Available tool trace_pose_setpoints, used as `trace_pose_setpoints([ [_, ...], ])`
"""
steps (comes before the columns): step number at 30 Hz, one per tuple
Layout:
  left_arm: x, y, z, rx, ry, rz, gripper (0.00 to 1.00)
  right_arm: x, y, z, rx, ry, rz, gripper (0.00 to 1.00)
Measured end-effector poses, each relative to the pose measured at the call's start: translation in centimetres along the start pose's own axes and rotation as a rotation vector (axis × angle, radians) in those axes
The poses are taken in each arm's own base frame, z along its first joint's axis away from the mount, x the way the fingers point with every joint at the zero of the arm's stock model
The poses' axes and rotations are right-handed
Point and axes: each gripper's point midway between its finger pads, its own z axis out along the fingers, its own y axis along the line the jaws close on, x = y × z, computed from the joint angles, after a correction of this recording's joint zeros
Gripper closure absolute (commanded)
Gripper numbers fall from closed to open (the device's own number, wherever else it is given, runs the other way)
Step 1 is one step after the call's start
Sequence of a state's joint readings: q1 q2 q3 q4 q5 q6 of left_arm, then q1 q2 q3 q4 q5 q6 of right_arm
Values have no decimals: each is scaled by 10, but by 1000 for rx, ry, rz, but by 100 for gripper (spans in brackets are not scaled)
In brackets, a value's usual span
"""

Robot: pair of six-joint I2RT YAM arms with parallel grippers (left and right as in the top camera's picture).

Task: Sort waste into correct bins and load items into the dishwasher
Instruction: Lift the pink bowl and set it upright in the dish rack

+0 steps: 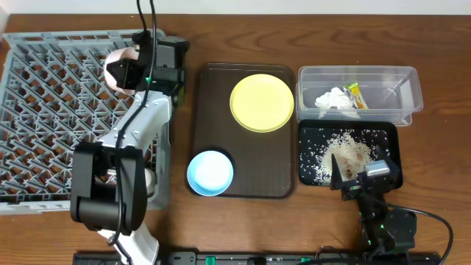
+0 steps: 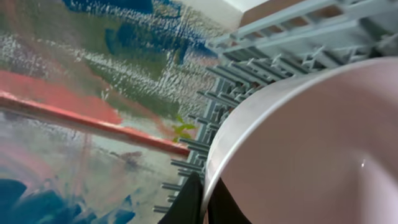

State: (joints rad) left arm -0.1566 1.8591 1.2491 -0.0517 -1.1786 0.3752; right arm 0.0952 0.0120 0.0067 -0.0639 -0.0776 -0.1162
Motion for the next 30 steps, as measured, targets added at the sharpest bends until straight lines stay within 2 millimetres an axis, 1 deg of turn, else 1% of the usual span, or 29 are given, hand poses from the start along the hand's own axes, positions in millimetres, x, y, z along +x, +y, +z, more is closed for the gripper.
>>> trace_pose_setpoints([
  [4,0,3,2,-14,5,-3,94,0,0,0,0,0,0,1],
  [12,1,1,-1,-8,4,23,94,0,0,0,0,0,0,1],
  [16,8,-1,-6,-12,18,50,94,0,0,0,0,0,0,1],
  [20,20,-1,-7,-19,49,75,93,0,0,0,0,0,0,1],
  [24,23,-4,-13,-15,48,76,85,0,0,0,0,0,0,1],
  [25,21,-7,-18,-1,35,74,83,0,0,0,0,0,0,1],
  [27,15,-13,-29,24,8,68,83,0,0,0,0,0,0,1],
  [28,12,-16,-37,39,-10,65,75,0,0,0,0,0,0,1],
  [30,4,-20,-53,69,-49,56,63,0,0,0,0,0,0,1],
])
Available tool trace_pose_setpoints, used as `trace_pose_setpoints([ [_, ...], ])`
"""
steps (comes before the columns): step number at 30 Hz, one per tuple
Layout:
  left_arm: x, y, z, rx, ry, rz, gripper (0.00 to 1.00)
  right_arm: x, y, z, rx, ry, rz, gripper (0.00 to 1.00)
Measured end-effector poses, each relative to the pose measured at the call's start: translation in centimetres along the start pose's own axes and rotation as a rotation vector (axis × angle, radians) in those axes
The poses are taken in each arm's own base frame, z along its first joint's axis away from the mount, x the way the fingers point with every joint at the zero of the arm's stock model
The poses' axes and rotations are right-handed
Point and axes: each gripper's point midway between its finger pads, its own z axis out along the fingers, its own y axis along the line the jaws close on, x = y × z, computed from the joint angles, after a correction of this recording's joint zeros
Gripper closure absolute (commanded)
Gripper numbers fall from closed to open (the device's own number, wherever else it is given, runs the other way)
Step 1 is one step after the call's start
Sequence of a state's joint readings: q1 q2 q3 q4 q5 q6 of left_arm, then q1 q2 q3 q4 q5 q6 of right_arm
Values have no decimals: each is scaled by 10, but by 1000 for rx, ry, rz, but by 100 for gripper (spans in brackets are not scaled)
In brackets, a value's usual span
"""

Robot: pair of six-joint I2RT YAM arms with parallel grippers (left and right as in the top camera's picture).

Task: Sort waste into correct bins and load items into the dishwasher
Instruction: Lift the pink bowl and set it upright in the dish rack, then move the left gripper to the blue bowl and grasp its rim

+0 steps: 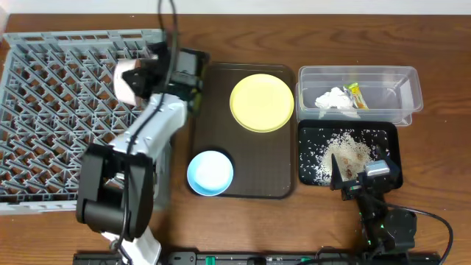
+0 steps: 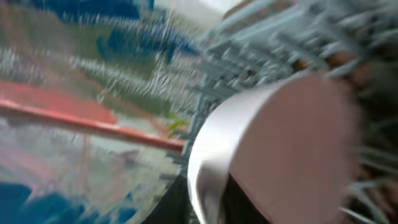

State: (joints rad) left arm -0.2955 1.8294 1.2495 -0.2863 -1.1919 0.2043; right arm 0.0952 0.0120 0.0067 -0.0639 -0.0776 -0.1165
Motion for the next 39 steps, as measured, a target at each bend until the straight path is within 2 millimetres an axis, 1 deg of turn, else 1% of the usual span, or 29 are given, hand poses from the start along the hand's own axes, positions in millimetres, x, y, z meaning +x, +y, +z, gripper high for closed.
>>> trace_pose_setpoints([
  [1,-5,0,-8,13,-20,-12,58,0,0,0,0,0,0,1],
  [2,-10,1,-17,26,-43,-39,50,0,0,0,0,0,0,1],
  [4,-16,6,-28,40,-70,-61,40,0,0,0,0,0,0,1],
  [6,-19,12,-36,48,-86,-79,35,0,0,0,0,0,0,1],
  [7,-19,16,-39,53,-90,-81,34,0,0,0,0,0,0,1],
  [9,-13,19,-45,88,-84,-63,33,0,0,0,0,-1,0,1],
  [12,8,14,-60,248,-50,-29,34,0,0,0,1,-1,0,1],
  [13,16,11,-67,326,-28,-43,37,0,0,0,1,-1,0,1],
  [15,28,7,-83,497,15,-119,43,0,0,0,0,0,0,1],
  [17,34,5,-101,653,54,-203,44,0,0,0,0,0,0,1],
  [18,38,4,-113,745,76,-241,44,0,0,0,0,0,0,1],
  [20,45,1,-134,884,117,-276,45,0,0,0,0,-1,0,1],
  [21,52,-2,-145,949,150,-277,46,0,0,0,0,0,0,1],
  [22,62,-6,-158,1020,199,-264,45,0,0,0,0,-1,0,1],
  [23,71,-8,-166,1055,242,-246,46,0,0,0,0,0,0,1],
  [24,86,-10,-174,1088,304,-214,46,0,0,0,0,0,0,1],
  [26,106,-15,-184,1122,392,-168,46,0,0,0,0,0,0,1],
  [29,130,-28,-188,1139,482,-132,46,0,0,0,0,0,0,1],
  [34,163,-55,-180,1114,565,-86,46,0,0,0,0,-1,0,1],
  [36,170,-62,-178,1108,578,-76,46,0,0,0,0,0,0,1],
  [39,174,-75,-174,1108,579,-76,47,0,0,0,0,0,0,1],
])
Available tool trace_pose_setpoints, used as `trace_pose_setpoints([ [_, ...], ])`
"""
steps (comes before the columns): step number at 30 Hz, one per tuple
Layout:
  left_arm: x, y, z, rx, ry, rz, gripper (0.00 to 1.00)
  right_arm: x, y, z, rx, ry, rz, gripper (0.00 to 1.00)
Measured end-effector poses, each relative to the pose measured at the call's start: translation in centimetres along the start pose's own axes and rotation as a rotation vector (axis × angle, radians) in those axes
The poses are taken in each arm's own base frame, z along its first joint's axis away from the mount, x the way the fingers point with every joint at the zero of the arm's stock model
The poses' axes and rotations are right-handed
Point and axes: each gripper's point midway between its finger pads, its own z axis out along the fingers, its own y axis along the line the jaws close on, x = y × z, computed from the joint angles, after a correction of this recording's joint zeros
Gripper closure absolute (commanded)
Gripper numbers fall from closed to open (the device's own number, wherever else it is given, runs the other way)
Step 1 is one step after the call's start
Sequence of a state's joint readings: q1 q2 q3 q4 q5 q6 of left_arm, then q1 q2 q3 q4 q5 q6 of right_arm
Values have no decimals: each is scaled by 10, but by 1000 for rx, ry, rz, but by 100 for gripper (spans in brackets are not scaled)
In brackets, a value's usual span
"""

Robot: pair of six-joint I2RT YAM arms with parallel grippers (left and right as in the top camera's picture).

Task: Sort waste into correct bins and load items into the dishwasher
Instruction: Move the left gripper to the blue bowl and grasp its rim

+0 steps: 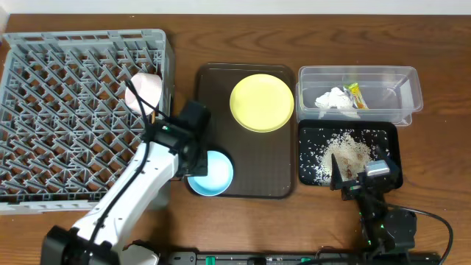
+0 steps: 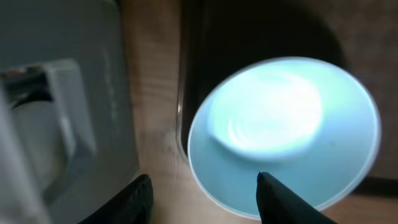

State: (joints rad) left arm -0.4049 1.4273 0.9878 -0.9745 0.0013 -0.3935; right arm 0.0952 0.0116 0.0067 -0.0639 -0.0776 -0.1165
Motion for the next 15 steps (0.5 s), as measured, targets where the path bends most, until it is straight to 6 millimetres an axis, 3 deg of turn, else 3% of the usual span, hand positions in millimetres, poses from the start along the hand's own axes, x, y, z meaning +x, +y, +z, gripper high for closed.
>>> trace_pose_setpoints([
  [5,9,0,35,-19,59,-2,62,0,0,0,0,0,0,1],
  [9,16,-2,50,-17,113,-6,94,0,0,0,0,0,0,1],
  [12,21,-2,46,-16,140,-3,94,0,0,0,0,0,0,1],
  [15,18,-3,26,-23,161,2,94,0,0,0,0,0,0,1],
])
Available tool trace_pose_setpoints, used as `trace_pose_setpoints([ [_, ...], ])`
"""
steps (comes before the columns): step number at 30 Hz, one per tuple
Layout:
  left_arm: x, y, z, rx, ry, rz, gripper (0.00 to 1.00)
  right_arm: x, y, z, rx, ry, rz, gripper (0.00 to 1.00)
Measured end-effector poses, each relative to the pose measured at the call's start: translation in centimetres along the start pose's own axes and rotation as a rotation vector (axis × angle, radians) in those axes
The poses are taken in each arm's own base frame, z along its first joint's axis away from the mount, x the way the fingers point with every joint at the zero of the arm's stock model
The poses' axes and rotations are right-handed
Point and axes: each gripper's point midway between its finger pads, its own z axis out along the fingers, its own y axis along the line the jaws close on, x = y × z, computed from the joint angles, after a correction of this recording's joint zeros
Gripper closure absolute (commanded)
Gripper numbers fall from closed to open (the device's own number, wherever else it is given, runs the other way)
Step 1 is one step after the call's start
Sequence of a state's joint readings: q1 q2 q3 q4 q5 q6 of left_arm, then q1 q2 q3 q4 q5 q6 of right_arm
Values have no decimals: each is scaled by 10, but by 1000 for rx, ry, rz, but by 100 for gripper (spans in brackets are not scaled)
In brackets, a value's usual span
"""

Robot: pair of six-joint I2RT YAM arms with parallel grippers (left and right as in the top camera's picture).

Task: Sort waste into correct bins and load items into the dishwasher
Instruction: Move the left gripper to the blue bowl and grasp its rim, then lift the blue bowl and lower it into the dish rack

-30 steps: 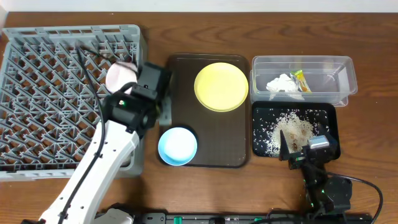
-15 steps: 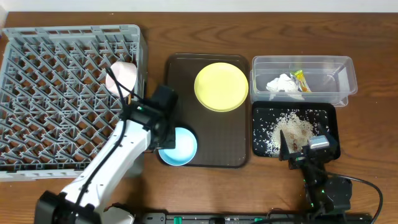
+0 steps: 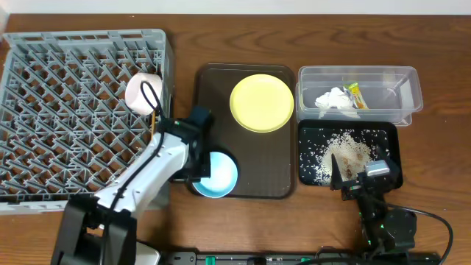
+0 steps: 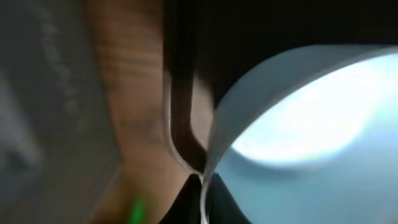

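Note:
A light blue bowl (image 3: pixel 223 175) sits at the front left corner of the brown tray (image 3: pixel 243 147). My left gripper (image 3: pixel 200 168) is shut on its left rim. In the left wrist view the two dark fingertips pinch the thin rim of the blue bowl (image 4: pixel 298 137), with the gripper (image 4: pixel 202 198) at the bottom edge. A yellow plate (image 3: pixel 262 102) lies at the back of the tray. A pink bowl (image 3: pixel 143 92) stands on its side in the grey rack (image 3: pixel 66 118). My right gripper (image 3: pixel 347 179) rests at the front of the black tray (image 3: pixel 313 143).
A clear bin (image 3: pixel 383 92) at the back right holds crumpled white paper (image 3: pixel 331 100) and a small wrapper (image 3: pixel 356 96). The black tray holds scattered rice (image 3: pixel 346 151). The rack's right wall (image 3: pixel 165 81) stands close beside the brown tray.
My left gripper was open over the blue bowl's left rim; now it is lower and shut on that rim. The bowl sits slightly further right. The right arm has not moved.
My left gripper held the pink bowl over the rack's back right corner, and a second later still held it there, tilted. Then the pink bowl stood in the rack and the gripper was open at the blue bowl. Now it grips the blue bowl's rim.

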State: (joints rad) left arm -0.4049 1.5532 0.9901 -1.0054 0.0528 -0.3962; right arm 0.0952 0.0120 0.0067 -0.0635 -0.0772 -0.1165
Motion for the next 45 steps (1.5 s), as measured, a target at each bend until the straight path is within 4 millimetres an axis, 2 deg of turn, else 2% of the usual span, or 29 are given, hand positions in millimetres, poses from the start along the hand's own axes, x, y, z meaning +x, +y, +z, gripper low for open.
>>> trace_pose_setpoints([
  [2,-5,1,-20,-8,-17,2,94,0,0,0,0,0,0,1],
  [5,-20,12,-64,-73,-121,1,94,0,0,0,0,0,0,1],
  [8,-39,44,-116,-225,-310,-25,94,0,0,0,0,0,0,1],
  [10,-43,71,-141,-352,-411,-62,94,0,0,0,0,0,0,1],
  [14,-47,114,-175,-591,-550,-161,94,0,0,0,0,0,0,1],
  [20,-65,147,-205,-851,-683,-254,94,0,0,0,0,0,0,1],
  [25,-74,160,-205,-982,-672,-252,94,0,0,0,0,0,0,1],
  [31,-87,169,-171,-1105,-567,-197,94,0,0,0,0,0,0,1],
  [37,-97,167,-147,-1157,-485,-131,94,0,0,0,0,0,0,1],
  [41,-98,165,-137,-1144,-454,-118,94,0,0,0,0,0,0,1],
  [45,-89,167,-136,-1144,-410,-104,94,0,0,0,0,0,0,1],
])
